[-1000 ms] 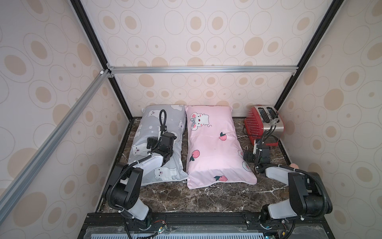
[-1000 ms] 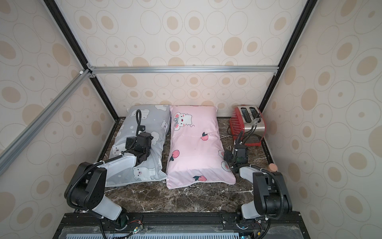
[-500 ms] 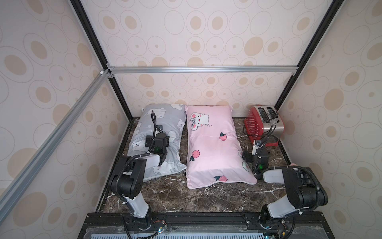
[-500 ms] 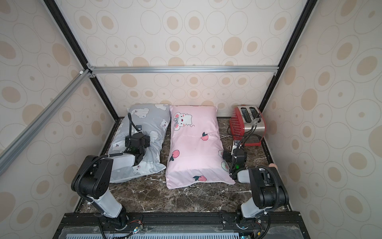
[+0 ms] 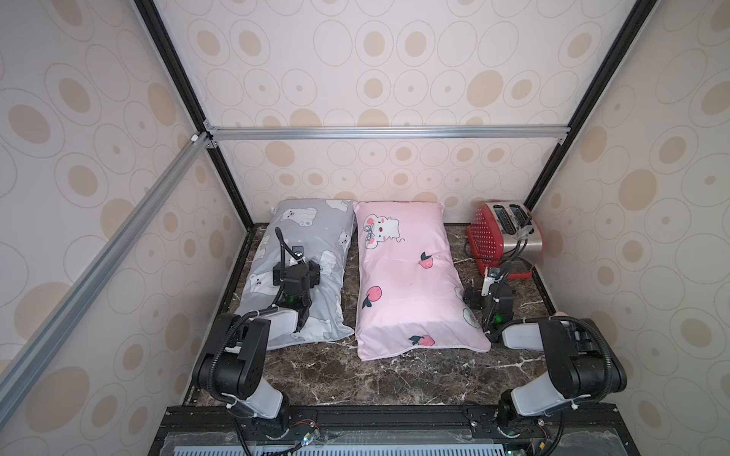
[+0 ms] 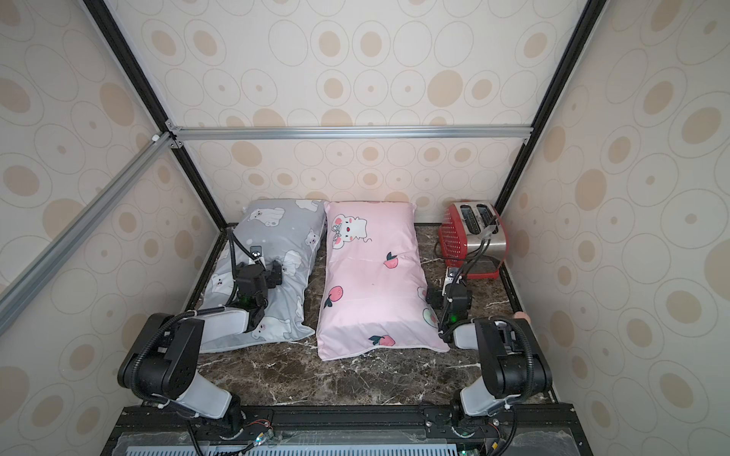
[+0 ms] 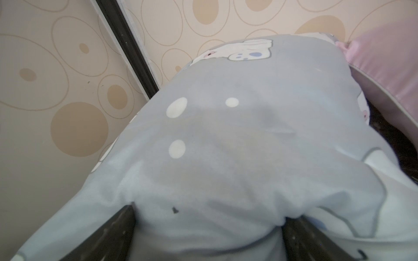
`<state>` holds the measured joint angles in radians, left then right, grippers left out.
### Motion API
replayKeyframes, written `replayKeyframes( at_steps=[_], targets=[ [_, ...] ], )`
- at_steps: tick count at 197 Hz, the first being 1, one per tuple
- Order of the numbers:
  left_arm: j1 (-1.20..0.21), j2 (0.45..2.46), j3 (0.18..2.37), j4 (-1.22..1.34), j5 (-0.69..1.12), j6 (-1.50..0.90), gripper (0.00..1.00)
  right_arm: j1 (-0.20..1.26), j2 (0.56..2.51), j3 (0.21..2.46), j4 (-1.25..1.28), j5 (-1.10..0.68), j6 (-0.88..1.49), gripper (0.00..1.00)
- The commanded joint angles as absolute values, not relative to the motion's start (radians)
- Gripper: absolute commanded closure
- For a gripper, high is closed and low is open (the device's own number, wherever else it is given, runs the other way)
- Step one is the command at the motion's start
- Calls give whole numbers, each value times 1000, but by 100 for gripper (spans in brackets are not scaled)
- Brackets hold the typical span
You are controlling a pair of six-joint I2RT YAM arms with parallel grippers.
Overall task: Zip up pillowcases
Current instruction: Adjust the pillowcase at the center of the board, then reset both arms
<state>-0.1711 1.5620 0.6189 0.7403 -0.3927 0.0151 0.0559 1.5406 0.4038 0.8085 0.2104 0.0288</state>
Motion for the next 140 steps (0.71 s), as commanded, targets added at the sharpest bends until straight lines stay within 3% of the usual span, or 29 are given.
replayKeyframes(
  at_steps=[1, 25, 80, 120, 140],
  targets=[
    [-151, 1461, 652, 590, -368, 16, 1, 61, 1534, 405, 825, 217, 25, 0],
    [-132, 1341, 628, 492, -378, 62, 1, 61, 1535, 405, 824, 218, 26, 0],
    [-95, 1333, 501, 595, -389, 29, 1, 64, 1535, 410, 815, 216, 20, 0],
    [-86, 1485, 425, 814, -482, -27, 1, 64, 1534, 410, 814, 216, 20, 0],
    [-31, 1496, 433, 787, -408, -76, 1, 64, 1534, 409, 813, 216, 20, 0]
  ],
)
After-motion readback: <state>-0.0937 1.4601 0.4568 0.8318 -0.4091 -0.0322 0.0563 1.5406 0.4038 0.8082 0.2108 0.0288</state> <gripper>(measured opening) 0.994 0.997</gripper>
